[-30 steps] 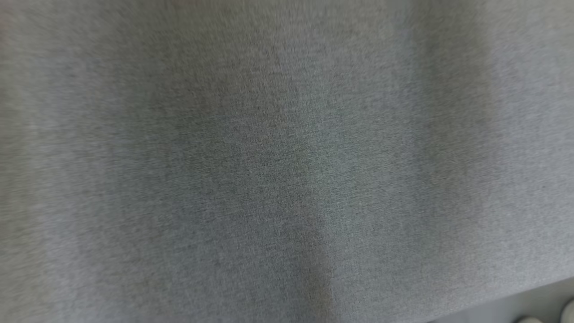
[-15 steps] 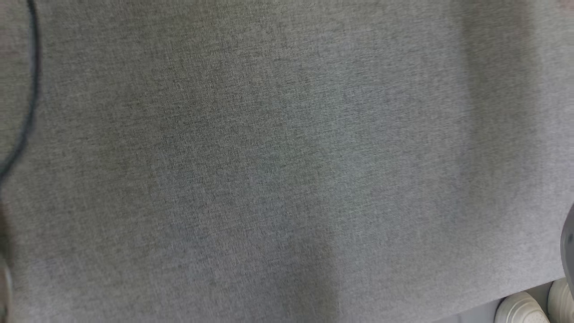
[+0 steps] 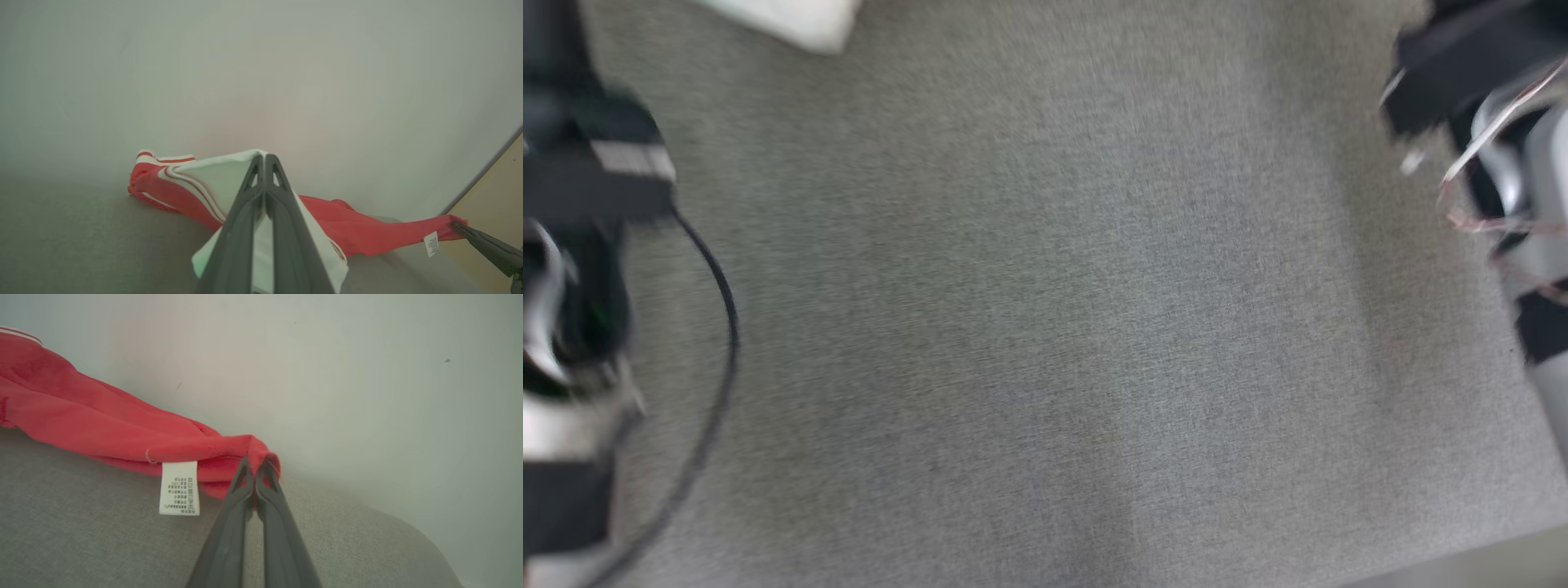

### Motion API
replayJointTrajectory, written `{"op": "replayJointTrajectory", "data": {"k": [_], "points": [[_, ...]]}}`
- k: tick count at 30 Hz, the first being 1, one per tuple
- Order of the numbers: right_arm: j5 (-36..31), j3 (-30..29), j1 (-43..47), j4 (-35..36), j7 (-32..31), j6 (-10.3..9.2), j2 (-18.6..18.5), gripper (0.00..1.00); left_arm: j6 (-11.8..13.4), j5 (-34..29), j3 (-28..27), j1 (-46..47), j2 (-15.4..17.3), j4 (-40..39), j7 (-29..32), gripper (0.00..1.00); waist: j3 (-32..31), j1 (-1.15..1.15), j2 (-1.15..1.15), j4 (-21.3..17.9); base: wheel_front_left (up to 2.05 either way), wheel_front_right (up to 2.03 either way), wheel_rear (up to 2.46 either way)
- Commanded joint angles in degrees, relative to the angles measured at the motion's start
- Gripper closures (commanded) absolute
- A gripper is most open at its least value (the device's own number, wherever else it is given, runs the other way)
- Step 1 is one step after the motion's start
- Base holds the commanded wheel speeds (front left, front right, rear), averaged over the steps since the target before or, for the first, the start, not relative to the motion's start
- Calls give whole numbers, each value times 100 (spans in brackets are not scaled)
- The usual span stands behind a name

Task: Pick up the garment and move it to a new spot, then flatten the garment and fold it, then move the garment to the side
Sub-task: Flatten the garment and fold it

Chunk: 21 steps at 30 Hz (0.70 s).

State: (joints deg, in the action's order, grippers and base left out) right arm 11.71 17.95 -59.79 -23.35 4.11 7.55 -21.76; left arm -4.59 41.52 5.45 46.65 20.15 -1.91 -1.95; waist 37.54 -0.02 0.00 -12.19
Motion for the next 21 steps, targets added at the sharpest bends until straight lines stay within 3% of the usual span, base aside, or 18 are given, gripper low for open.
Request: {"op": "replayJointTrajectory", "data": {"k": [1,11,21], "points": [[165,-14,262,-85,-166,-13,-26,100,16,173,-16,-468,-94,-28,42,100,-592,2,0,319,0,0,0],[742,-186,1178,-266,-804,-13,-43,100,22,821,138,-2091,-452,80,221,100,-1372,2,0,617,0,0,0],[1363,-395,2271,-247,-1209,-13,6,100,-51,1475,269,-3045,-774,658,431,100,-2086,2,0,746,0,0,0]]}}
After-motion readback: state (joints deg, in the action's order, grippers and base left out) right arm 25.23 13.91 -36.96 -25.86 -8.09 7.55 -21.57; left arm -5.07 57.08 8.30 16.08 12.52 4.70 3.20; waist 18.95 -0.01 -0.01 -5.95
